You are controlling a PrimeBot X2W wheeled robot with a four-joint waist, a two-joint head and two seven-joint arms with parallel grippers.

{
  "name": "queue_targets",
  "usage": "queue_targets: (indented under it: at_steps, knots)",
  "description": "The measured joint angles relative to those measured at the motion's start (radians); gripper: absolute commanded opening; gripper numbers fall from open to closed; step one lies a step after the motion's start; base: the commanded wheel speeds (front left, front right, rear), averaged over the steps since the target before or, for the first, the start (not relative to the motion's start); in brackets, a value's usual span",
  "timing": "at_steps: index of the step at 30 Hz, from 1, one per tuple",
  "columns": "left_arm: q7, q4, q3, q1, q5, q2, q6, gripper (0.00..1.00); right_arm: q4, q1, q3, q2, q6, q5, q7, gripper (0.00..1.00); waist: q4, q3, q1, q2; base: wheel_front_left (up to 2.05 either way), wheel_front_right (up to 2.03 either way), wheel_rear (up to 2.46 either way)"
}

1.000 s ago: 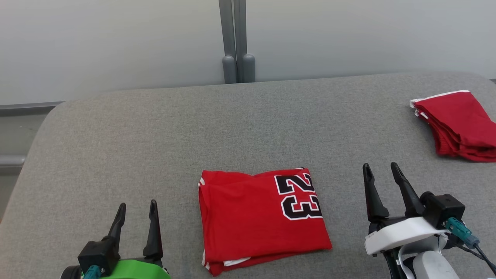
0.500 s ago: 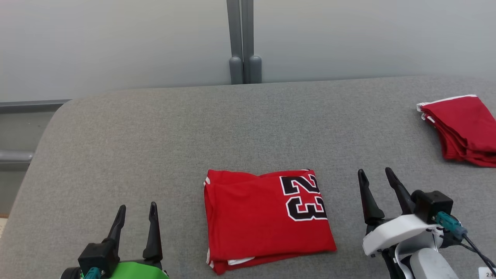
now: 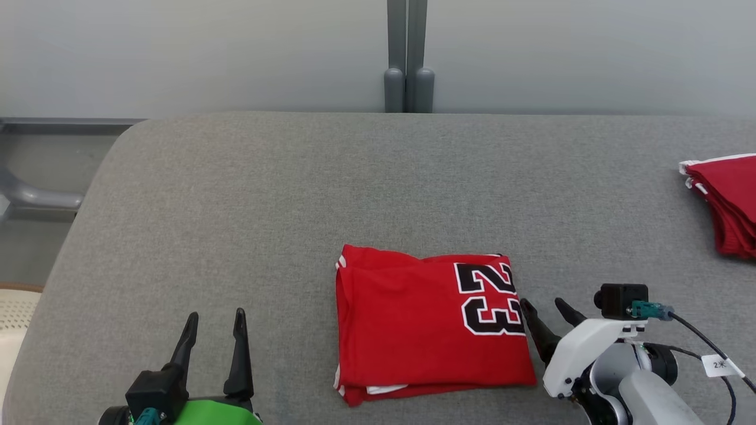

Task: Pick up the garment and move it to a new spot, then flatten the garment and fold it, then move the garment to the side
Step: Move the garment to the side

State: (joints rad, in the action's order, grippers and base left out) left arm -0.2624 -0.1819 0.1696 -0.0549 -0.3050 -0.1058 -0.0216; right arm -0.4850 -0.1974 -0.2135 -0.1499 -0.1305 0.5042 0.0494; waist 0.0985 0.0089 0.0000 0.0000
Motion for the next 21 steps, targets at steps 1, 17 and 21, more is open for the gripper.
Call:
queue_targets:
  at_steps: [1, 17, 21]
  knots:
    - [0.0, 0.0, 0.0, 0.001, 0.002, 0.002, 0.003, 1.0, -0.016, -0.012, -0.013, -0.004, 0.0, 0.012, 0.008, 1.0, 0.007, 0.006, 0.0, 0.0, 0.0, 0.0, 0.0]
    - [0.0, -0.009, -0.022, 0.024, 0.016, 0.022, 0.014, 1.0, -0.198, -0.186, -0.144, -0.046, 0.0, 0.145, 0.151, 0.45, 0.087, 0.075, 0.0, 0.0, 0.0, 0.0, 0.0]
    - [0.0, -0.006, -0.034, 0.024, 0.018, 0.026, 0.014, 1.0, -0.199, -0.205, -0.171, -0.056, 0.0, 0.158, 0.137, 0.0, 0.078, 0.079, 0.0, 0.0, 0.0, 0.0, 0.0]
